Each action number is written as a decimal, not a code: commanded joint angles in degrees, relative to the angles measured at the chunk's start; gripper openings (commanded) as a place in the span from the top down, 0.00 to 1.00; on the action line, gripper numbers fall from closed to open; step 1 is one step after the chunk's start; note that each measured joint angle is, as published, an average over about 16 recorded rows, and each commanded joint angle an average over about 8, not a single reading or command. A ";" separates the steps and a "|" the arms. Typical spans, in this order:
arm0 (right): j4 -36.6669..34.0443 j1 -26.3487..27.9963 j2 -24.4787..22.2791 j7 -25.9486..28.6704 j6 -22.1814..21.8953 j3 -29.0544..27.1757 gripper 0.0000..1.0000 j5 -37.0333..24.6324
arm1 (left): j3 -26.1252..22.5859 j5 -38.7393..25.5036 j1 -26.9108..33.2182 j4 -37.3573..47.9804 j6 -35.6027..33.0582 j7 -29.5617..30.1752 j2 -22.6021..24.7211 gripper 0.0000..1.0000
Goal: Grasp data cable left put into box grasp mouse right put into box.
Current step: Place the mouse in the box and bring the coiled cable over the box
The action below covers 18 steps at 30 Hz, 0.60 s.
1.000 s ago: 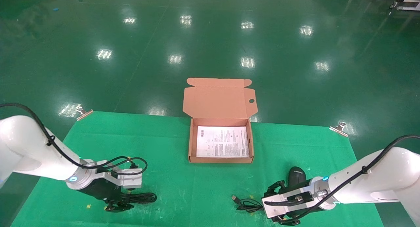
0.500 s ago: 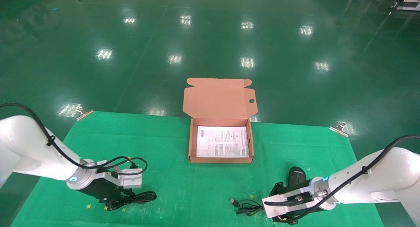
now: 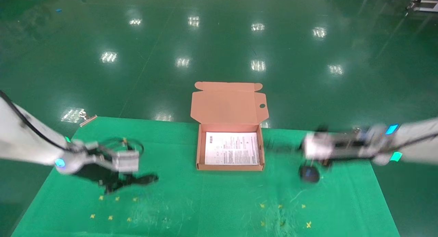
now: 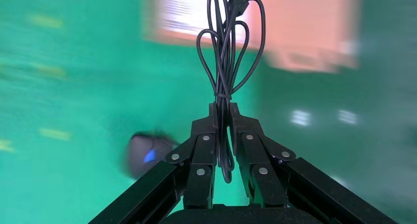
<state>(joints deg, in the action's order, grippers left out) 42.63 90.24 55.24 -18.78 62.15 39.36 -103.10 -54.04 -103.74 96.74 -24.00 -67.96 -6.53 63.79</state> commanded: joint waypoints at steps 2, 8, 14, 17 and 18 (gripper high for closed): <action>3.08 3.79 -2.52 1.45 -2.20 -2.27 1.00 0.65 | 1.35 1.54 2.76 -4.08 -1.00 -1.57 -2.77 1.00; 7.69 9.54 -0.22 2.95 -6.33 -5.00 1.00 2.06 | 2.66 1.26 5.98 -12.60 1.96 -0.34 -4.02 1.00; 6.60 14.83 5.33 2.61 -9.13 -6.17 1.00 3.27 | 3.01 -1.57 8.85 -16.97 7.10 3.84 -2.07 1.00; 4.90 17.20 8.31 1.61 -10.16 -6.25 1.00 3.50 | 3.15 -3.10 10.43 -17.92 9.56 5.82 -0.70 1.00; 4.19 17.87 9.21 1.20 -10.35 -6.22 1.00 3.57 | 3.19 -3.57 10.92 -18.08 10.28 6.40 -0.26 1.00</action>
<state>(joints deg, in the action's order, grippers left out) 46.39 107.74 64.12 -17.84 52.31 33.30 -99.53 -50.90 -107.22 107.45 -41.61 -57.95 -0.41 63.43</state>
